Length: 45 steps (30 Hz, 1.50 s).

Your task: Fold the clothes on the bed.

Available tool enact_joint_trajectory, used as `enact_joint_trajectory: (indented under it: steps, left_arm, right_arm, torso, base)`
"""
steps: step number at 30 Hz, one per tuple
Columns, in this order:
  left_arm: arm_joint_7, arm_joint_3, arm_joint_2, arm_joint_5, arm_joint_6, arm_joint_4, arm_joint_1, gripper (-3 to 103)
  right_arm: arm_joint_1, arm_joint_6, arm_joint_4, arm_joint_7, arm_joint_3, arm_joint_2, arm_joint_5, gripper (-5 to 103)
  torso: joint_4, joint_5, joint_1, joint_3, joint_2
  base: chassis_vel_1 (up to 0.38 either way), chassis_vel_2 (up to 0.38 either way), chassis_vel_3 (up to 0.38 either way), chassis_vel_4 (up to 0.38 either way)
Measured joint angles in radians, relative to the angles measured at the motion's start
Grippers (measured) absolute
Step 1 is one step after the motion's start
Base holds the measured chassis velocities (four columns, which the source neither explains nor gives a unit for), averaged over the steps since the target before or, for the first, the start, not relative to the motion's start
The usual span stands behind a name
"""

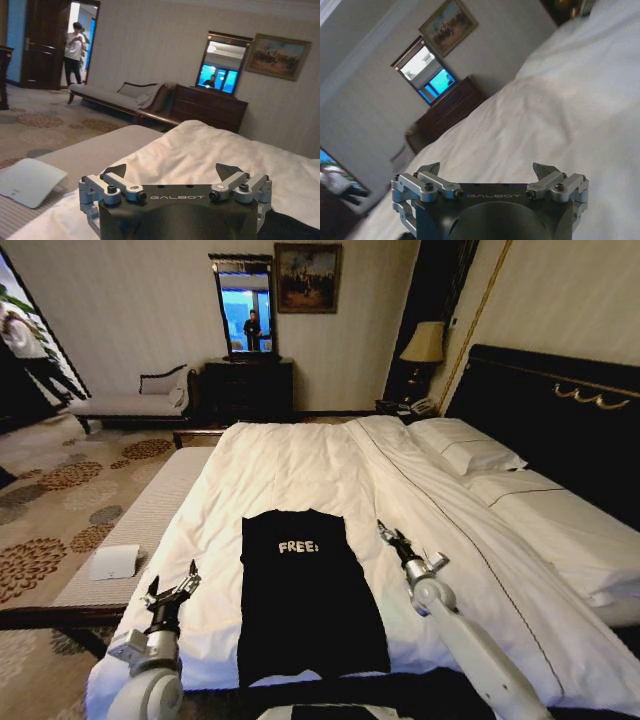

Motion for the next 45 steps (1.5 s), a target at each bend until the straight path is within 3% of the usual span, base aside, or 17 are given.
enact_joint_trajectory:
  steps: [1, 4, 9, 19, 23, 25, 28, 33, 45]
  left_arm:
    - [0.000, 0.000, 0.000, 0.000, 0.000, 0.000, 0.000, 100]
    - [-0.010, -0.035, 0.026, -0.018, 0.000, 0.011, 0.007, 100]
    - [-0.025, -0.066, 0.045, -0.049, 0.008, 0.002, 0.026, 100]
    - [-0.020, -0.102, 0.065, -0.079, 0.004, 0.013, 0.037, 100]
    - [-0.020, -0.116, 0.069, -0.085, -0.004, 0.034, 0.038, 100]
    - [-0.020, -0.117, 0.067, -0.085, -0.006, 0.035, 0.038, 100]
    - [-0.017, -0.123, 0.059, -0.085, -0.015, 0.038, 0.049, 100]
    - [-0.015, -0.132, 0.059, -0.087, -0.021, 0.050, 0.052, 100]
    - [-0.016, -0.137, 0.062, -0.086, -0.022, 0.070, 0.042, 100]
  right_arm:
    - [0.000, 0.000, 0.000, 0.000, 0.000, 0.000, 0.000, 100]
    - [0.090, -0.014, -0.103, -0.014, -0.044, 0.105, 0.036, 100]
    - [0.235, -0.003, -0.322, -0.039, -0.096, 0.203, -0.045, 100]
    - [0.361, 0.022, -0.552, -0.098, -0.110, 0.258, -0.140, 103]
    - [0.401, 0.023, -0.636, -0.119, -0.112, 0.280, -0.179, 84]
    - [0.406, 0.023, -0.650, -0.124, -0.114, 0.283, -0.185, 84]
    - [0.424, 0.023, -0.700, -0.139, -0.128, 0.288, -0.206, 68]
    - [0.446, 0.023, -0.746, -0.154, -0.135, 0.290, -0.221, 57]
    - [0.517, 0.030, -0.871, -0.194, -0.130, 0.328, -0.253, 82]
  torso:
    - [0.0000, 0.0000, 0.000, 0.000, 0.000]
    - [0.0002, 0.0000, 0.000, 0.000, 0.000]
    - [0.0009, 0.0001, 0.000, 0.000, 0.000]
    - [0.0003, -0.0001, 0.000, 0.000, 0.000]
    - [0.0002, 0.0000, 0.000, 0.000, 0.000]
    - [0.0002, 0.0000, 0.000, 0.000, 0.000]
    - [0.0002, 0.0001, 0.000, 0.000, 0.000]
    - [0.0002, 0.0001, 0.000, 0.000, 0.000]
    - [0.0002, 0.0000, 0.000, 0.000, 0.000]
  base:
    - [0.000, 0.000, 0.000, 0.000]
    - [0.000, 0.000, 0.000, 0.000]
    - [0.000, 0.000, 0.000, 0.000]
    - [0.000, 0.000, 0.000, 0.000]
    - [0.000, 0.000, 0.000, 0.000]
    - [0.000, 0.000, 0.000, 0.000]
    - [0.000, 0.000, 0.000, 0.000]
    - [0.000, 0.000, 0.000, 0.000]
    - [0.000, 0.000, 0.000, 0.000]
